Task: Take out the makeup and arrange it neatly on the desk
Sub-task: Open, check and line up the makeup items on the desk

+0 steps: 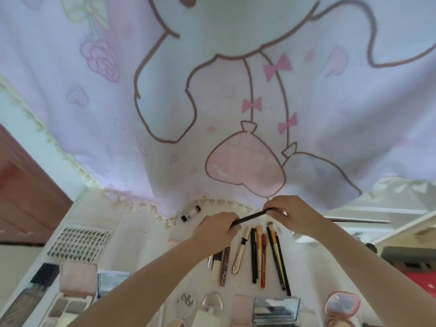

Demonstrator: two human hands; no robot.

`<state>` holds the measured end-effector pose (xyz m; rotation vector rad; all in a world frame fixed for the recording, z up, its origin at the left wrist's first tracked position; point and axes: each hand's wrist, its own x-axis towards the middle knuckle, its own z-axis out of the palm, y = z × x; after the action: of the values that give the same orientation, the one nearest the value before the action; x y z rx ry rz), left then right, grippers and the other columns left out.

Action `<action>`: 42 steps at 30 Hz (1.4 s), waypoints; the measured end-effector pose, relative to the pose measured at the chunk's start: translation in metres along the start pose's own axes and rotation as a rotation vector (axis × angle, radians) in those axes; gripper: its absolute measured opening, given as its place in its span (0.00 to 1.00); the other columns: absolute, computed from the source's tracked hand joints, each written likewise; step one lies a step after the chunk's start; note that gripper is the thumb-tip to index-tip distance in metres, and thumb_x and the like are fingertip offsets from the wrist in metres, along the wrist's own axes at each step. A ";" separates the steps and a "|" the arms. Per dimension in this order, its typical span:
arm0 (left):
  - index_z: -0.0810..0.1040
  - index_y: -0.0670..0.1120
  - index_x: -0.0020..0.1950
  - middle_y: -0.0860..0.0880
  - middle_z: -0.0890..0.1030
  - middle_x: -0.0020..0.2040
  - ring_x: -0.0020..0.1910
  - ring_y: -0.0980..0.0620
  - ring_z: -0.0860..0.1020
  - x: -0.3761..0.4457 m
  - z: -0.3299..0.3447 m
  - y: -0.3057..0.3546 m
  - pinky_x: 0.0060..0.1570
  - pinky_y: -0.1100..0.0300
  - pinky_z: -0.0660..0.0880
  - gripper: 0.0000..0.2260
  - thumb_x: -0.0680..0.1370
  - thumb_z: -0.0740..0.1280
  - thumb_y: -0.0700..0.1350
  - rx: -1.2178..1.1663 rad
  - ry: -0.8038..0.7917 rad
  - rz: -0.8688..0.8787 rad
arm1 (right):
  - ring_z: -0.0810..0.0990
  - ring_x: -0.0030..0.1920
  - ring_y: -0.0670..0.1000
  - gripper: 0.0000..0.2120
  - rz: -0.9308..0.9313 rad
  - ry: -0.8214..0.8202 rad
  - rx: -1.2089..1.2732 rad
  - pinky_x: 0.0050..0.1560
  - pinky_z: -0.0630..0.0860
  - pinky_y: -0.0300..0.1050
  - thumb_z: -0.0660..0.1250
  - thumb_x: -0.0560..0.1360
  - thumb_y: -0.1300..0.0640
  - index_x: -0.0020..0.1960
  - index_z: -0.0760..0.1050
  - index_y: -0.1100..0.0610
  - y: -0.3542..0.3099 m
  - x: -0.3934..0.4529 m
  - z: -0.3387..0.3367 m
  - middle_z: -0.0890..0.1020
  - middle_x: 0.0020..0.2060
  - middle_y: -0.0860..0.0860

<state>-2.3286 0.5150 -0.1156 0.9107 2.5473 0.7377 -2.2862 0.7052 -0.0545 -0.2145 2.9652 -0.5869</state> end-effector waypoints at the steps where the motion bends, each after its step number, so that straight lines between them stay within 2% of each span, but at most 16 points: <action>1: 0.72 0.44 0.51 0.52 0.71 0.39 0.40 0.52 0.71 -0.001 -0.009 0.004 0.42 0.62 0.67 0.10 0.81 0.54 0.48 0.020 -0.003 0.056 | 0.77 0.41 0.52 0.09 0.014 0.038 0.028 0.44 0.68 0.35 0.62 0.76 0.60 0.52 0.79 0.62 -0.006 -0.006 -0.004 0.82 0.43 0.57; 5: 0.71 0.44 0.54 0.48 0.74 0.44 0.39 0.54 0.69 -0.011 -0.044 0.017 0.40 0.63 0.66 0.12 0.81 0.52 0.47 0.188 0.056 0.204 | 0.71 0.35 0.38 0.09 0.063 0.163 0.101 0.40 0.68 0.23 0.62 0.76 0.61 0.51 0.79 0.62 -0.028 -0.022 -0.018 0.78 0.39 0.50; 7: 0.70 0.45 0.54 0.48 0.76 0.46 0.38 0.54 0.69 -0.017 -0.060 0.023 0.40 0.63 0.66 0.11 0.81 0.51 0.47 0.338 0.085 0.243 | 0.70 0.35 0.36 0.09 0.061 0.187 0.118 0.40 0.68 0.22 0.61 0.76 0.61 0.51 0.79 0.62 -0.037 -0.027 -0.025 0.78 0.38 0.50; 11: 0.69 0.45 0.54 0.47 0.76 0.46 0.40 0.50 0.72 -0.025 -0.086 0.030 0.40 0.60 0.66 0.10 0.82 0.50 0.47 0.497 0.100 0.309 | 0.71 0.35 0.37 0.10 0.043 0.232 0.154 0.40 0.68 0.21 0.61 0.76 0.61 0.52 0.78 0.63 -0.054 -0.036 -0.033 0.75 0.37 0.46; 18: 0.69 0.45 0.56 0.50 0.74 0.41 0.37 0.52 0.69 -0.032 -0.099 0.032 0.37 0.63 0.63 0.12 0.82 0.50 0.48 0.537 0.068 0.383 | 0.70 0.35 0.36 0.10 0.008 0.283 0.143 0.41 0.67 0.21 0.60 0.77 0.61 0.52 0.78 0.62 -0.067 -0.046 -0.034 0.75 0.38 0.46; 22: 0.68 0.46 0.57 0.52 0.71 0.39 0.35 0.53 0.69 -0.033 -0.097 0.032 0.30 0.69 0.59 0.11 0.82 0.50 0.48 0.516 0.040 0.391 | 0.70 0.34 0.35 0.10 0.011 0.295 0.155 0.40 0.66 0.21 0.61 0.76 0.61 0.51 0.78 0.63 -0.069 -0.051 -0.034 0.76 0.38 0.46; 24: 0.68 0.46 0.56 0.52 0.71 0.38 0.35 0.53 0.69 -0.034 -0.095 0.032 0.30 0.70 0.59 0.11 0.82 0.50 0.48 0.495 0.027 0.397 | 0.70 0.35 0.34 0.09 -0.014 0.297 0.144 0.40 0.66 0.21 0.61 0.76 0.62 0.51 0.78 0.63 -0.069 -0.053 -0.032 0.75 0.37 0.46; 27: 0.68 0.46 0.56 0.51 0.71 0.39 0.35 0.53 0.69 -0.037 -0.092 0.031 0.31 0.66 0.62 0.11 0.82 0.49 0.49 0.518 0.024 0.398 | 0.70 0.36 0.37 0.09 -0.035 0.256 0.107 0.40 0.66 0.22 0.60 0.77 0.61 0.51 0.77 0.62 -0.066 -0.055 -0.030 0.75 0.39 0.46; 29: 0.68 0.46 0.55 0.52 0.70 0.40 0.36 0.53 0.69 -0.038 -0.087 0.034 0.35 0.64 0.64 0.11 0.82 0.49 0.49 0.559 0.031 0.371 | 0.67 0.37 0.37 0.10 -0.039 0.150 0.020 0.40 0.65 0.25 0.56 0.78 0.58 0.53 0.74 0.59 -0.065 -0.053 -0.026 0.72 0.38 0.43; 32: 0.71 0.45 0.53 0.53 0.67 0.42 0.39 0.56 0.68 -0.039 -0.085 0.045 0.41 0.65 0.65 0.11 0.81 0.53 0.49 0.442 0.035 0.329 | 0.68 0.40 0.42 0.11 -0.059 0.039 -0.140 0.45 0.62 0.31 0.52 0.80 0.57 0.57 0.70 0.57 -0.070 -0.047 -0.019 0.74 0.43 0.47; 34: 0.72 0.45 0.53 0.53 0.66 0.44 0.42 0.56 0.67 -0.040 -0.090 0.049 0.44 0.66 0.66 0.09 0.79 0.57 0.47 0.323 0.044 0.332 | 0.72 0.45 0.47 0.11 -0.070 0.038 -0.257 0.45 0.63 0.33 0.52 0.80 0.57 0.59 0.69 0.58 -0.073 -0.045 -0.015 0.75 0.49 0.51; 36: 0.73 0.45 0.55 0.53 0.67 0.46 0.44 0.57 0.68 -0.041 -0.099 0.049 0.47 0.68 0.65 0.09 0.79 0.57 0.45 0.271 0.015 0.339 | 0.73 0.47 0.49 0.10 -0.045 0.028 -0.274 0.46 0.65 0.35 0.53 0.80 0.59 0.58 0.68 0.58 -0.071 -0.046 -0.017 0.75 0.51 0.52; 39: 0.74 0.45 0.55 0.52 0.71 0.45 0.44 0.57 0.69 -0.041 -0.106 0.042 0.47 0.67 0.65 0.11 0.81 0.54 0.46 0.340 -0.034 0.330 | 0.69 0.43 0.46 0.10 -0.008 0.020 -0.244 0.44 0.62 0.32 0.53 0.80 0.59 0.58 0.68 0.58 -0.063 -0.052 -0.024 0.75 0.51 0.52; 42: 0.73 0.45 0.56 0.50 0.75 0.47 0.46 0.54 0.72 -0.041 -0.104 0.042 0.47 0.65 0.67 0.13 0.81 0.52 0.47 0.404 -0.016 0.338 | 0.68 0.43 0.46 0.11 -0.043 0.021 -0.246 0.45 0.62 0.33 0.51 0.80 0.58 0.59 0.67 0.58 -0.063 -0.055 -0.023 0.74 0.51 0.52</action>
<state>-2.3259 0.4786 -0.0019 1.4945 2.6050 0.2932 -2.2280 0.6648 -0.0044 -0.2950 3.0549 -0.2273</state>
